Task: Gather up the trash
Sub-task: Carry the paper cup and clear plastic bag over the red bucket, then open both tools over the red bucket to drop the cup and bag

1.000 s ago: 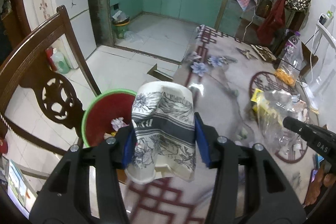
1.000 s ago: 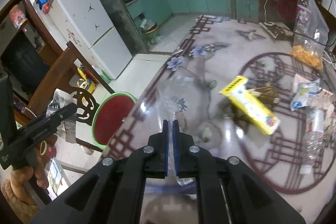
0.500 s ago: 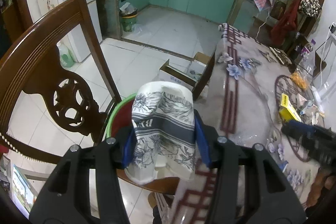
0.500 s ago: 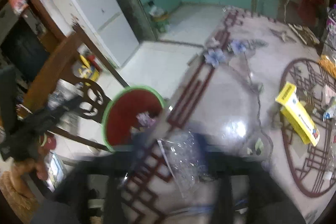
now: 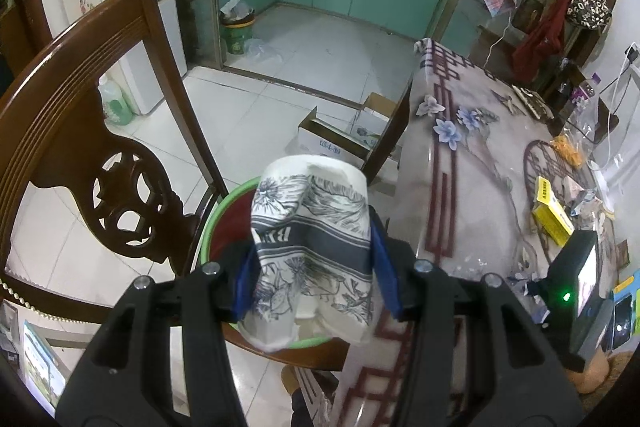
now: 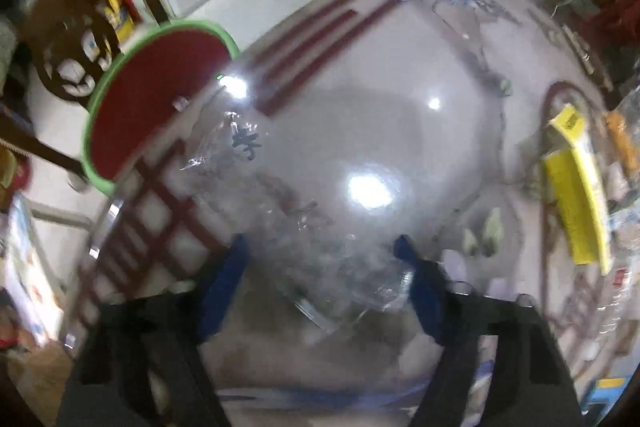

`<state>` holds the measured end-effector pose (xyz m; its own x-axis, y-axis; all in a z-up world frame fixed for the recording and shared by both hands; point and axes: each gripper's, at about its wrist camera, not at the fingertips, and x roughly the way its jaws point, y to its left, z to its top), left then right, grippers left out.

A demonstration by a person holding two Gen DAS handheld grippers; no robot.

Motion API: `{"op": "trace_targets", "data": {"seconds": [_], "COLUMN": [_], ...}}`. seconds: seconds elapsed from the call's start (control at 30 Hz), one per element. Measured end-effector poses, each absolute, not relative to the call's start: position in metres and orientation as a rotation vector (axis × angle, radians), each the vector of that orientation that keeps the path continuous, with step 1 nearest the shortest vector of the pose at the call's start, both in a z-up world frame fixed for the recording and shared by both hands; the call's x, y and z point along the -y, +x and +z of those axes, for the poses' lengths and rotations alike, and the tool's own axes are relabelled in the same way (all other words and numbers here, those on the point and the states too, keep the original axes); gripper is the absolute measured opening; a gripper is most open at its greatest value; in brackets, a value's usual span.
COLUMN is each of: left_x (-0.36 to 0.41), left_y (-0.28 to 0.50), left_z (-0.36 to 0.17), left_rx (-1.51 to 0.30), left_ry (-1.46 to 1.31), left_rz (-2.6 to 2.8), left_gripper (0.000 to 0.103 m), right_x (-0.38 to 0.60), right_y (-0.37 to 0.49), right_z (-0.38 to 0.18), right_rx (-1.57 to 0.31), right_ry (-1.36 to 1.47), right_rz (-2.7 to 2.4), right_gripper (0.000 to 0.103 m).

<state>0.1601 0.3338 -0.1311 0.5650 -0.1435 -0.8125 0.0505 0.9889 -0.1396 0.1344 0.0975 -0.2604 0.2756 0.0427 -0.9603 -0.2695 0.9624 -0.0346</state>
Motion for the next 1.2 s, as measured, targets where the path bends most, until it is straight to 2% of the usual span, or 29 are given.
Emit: {"op": "trace_targets", "data": {"seconds": [0.1,0.23,0.47,0.7,0.8,0.87,0.9,0.93,0.97,1.2], "left_x": [-0.339,-0.345,-0.354,-0.371,-0.378,-0.382,-0.383,-0.385,-0.386,-0.386], "left_y": [0.162,0.165,0.173,0.180,0.183,0.186,0.186,0.188,0.189,0.193], "left_z": [-0.131,-0.133,-0.142,-0.161,-0.162,-0.161,-0.161,-0.163,-0.164,-0.171], "left_rx": [-0.961,-0.956,-0.969,-1.014,-1.013,-1.008,-1.007,-1.009,-1.014,-1.025], "left_ry": [-0.117,-0.126,-0.123,-0.126,-0.130,-0.139,-0.142,-0.147,-0.155,-0.197], "left_rz": [-0.101,-0.088,-0.073,-0.057,-0.052,-0.054,-0.057,-0.057,-0.060,-0.078], "left_gripper": [0.048,0.048,0.048,0.048,0.048,0.048,0.048,0.058,0.074,0.076], "right_x": [-0.093,-0.088,-0.102,-0.160,-0.184,-0.192,-0.192,-0.191,-0.192,-0.176], "right_y": [0.140,0.144,0.157,0.186,0.195,0.199,0.199,0.198,0.199,0.188], "right_z": [-0.257,-0.239,-0.192,-0.190,-0.193,-0.193,-0.191,-0.188,-0.186,-0.173], "right_rx": [-1.281,-1.248,-1.150,-1.170,-1.169,-1.160,-1.142,-1.119,-1.116,-1.093], "right_ry": [-0.138,-0.032,0.074,0.075,0.036,0.020,0.022,0.027,0.031,0.041], "right_rz": [0.233,0.271,0.331,0.426,0.447,0.437,0.431,0.420,0.421,0.365], "right_gripper": [0.036,0.023,0.021,0.021,0.027,0.070,0.072,0.071,0.071,0.071]}}
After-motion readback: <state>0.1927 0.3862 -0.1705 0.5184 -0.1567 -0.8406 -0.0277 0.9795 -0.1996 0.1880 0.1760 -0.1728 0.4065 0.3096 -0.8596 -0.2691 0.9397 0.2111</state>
